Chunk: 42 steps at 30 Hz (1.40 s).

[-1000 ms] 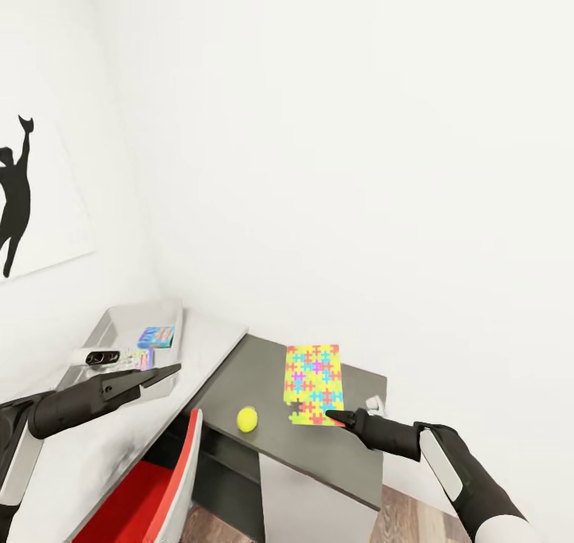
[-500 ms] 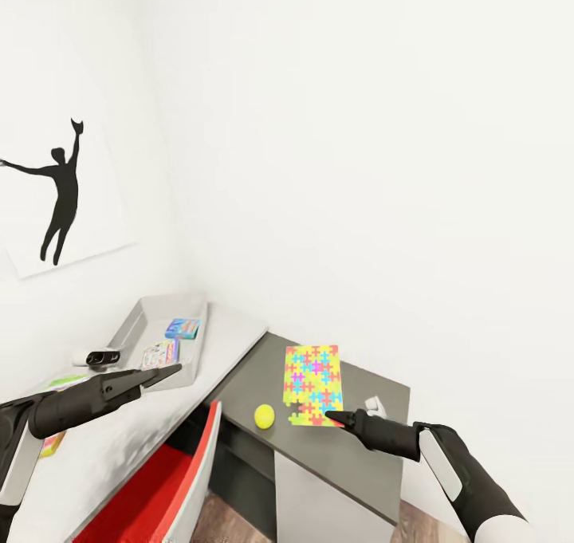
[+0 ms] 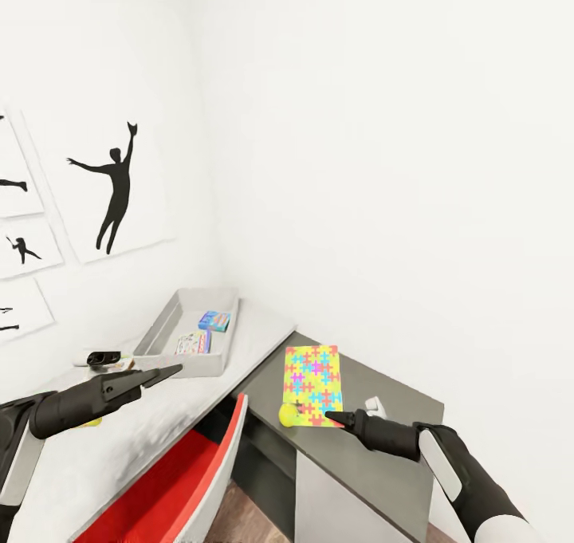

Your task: Put all the toys in the child's room - the three board games (two on the bed and one on the table), the two jigsaw puzzles on the table, and the tennis ball on the table - inside the toy box on the table in the child's room.

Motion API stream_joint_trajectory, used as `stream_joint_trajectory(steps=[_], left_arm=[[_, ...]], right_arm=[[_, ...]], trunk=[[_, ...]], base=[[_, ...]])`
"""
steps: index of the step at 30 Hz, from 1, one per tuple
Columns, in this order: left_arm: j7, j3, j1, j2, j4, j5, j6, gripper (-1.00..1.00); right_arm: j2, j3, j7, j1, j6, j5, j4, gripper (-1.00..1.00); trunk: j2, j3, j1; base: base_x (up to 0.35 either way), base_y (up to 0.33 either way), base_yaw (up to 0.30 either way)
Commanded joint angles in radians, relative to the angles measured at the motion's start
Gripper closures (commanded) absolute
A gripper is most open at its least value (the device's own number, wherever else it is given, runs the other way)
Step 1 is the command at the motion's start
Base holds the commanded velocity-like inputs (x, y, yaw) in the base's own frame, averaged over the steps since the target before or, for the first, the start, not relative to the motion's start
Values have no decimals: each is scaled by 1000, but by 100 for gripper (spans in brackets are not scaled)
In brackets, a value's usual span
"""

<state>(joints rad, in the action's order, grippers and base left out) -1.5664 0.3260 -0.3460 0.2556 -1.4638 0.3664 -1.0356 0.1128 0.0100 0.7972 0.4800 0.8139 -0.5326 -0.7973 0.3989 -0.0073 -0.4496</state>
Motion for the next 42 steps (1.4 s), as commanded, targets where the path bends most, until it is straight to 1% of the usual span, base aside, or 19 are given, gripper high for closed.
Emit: stream_joint_trajectory(steps=[1, 25, 30, 42], left_arm=[[-4, 0, -1, 0, 0, -1, -11, -100], [-4, 1, -1, 1, 0, -1, -11, -100], [-4, 2, -1, 1, 0, -1, -11, -100], [-4, 4, -1, 1, 0, -1, -11, -100]], right_arm=[[1, 1, 0, 0, 4, -4, 0, 100], [1, -8, -3, 0, 1, -6, 6, 100], [1, -8, -2, 0, 1, -7, 7, 100], [2, -8, 6, 0, 2, -9, 4, 100]], trunk=[[1, -1, 0], [1, -4, 0], [1, -5, 0], [1, -5, 0]], base=[[0, -1, 284], [0, 23, 280], [0, 0, 94], [0, 0, 7]])
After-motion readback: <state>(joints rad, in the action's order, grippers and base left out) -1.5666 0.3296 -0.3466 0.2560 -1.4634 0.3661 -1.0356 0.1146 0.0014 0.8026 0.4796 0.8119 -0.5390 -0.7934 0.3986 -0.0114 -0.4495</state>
